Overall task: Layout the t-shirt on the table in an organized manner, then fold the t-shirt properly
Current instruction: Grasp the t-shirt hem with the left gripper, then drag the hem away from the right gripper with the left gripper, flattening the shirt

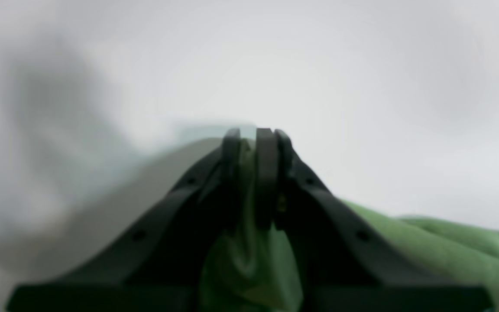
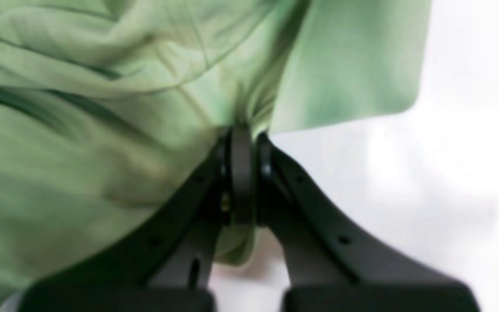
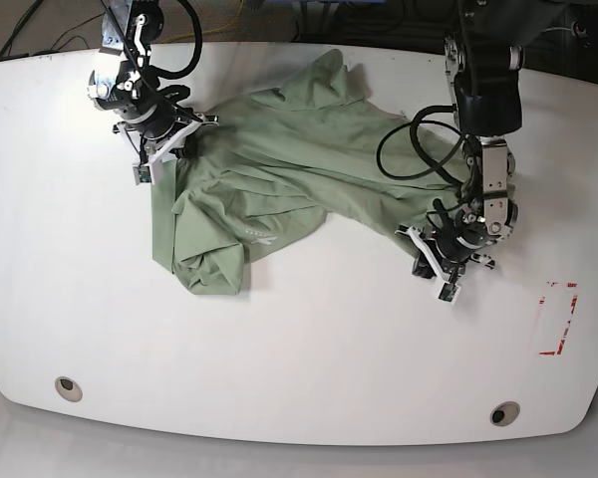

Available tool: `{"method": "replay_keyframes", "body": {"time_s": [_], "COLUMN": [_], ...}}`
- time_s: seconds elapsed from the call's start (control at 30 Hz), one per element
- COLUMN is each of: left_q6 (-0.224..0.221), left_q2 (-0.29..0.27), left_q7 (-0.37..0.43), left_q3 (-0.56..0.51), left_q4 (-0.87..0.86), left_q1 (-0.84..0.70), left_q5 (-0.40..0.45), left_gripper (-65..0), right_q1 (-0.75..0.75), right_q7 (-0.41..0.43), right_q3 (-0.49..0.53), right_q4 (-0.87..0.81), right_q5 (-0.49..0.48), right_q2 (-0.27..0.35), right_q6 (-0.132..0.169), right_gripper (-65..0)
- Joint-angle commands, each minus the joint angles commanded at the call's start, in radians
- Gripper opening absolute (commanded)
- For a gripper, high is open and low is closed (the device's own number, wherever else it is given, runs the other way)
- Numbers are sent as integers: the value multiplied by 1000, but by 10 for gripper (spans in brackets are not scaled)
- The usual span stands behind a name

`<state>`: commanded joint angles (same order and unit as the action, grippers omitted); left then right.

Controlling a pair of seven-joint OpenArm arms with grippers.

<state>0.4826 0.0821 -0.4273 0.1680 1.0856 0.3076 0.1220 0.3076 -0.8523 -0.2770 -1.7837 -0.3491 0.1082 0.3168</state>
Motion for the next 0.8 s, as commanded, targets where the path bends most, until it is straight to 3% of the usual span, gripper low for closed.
{"method": "replay_keyframes", "body": {"time_s": [0.33, 0.8], "left_q6": [0, -2], "left_q2": [6, 81], "left_q7": [-2, 37], "left_q3": [34, 35], "left_q4": [25, -77], "left_q1": [77, 213], "left_q5": [2, 2], "left_gripper": [-620, -620], "right_q1": [11, 21], "right_q7": [0, 2], "right_q3": [0, 0], "right_q4": [0, 0], "right_q5": [0, 0], "right_q2": [0, 0], "right_q6": [0, 3], "right_gripper": [-650, -650]}}
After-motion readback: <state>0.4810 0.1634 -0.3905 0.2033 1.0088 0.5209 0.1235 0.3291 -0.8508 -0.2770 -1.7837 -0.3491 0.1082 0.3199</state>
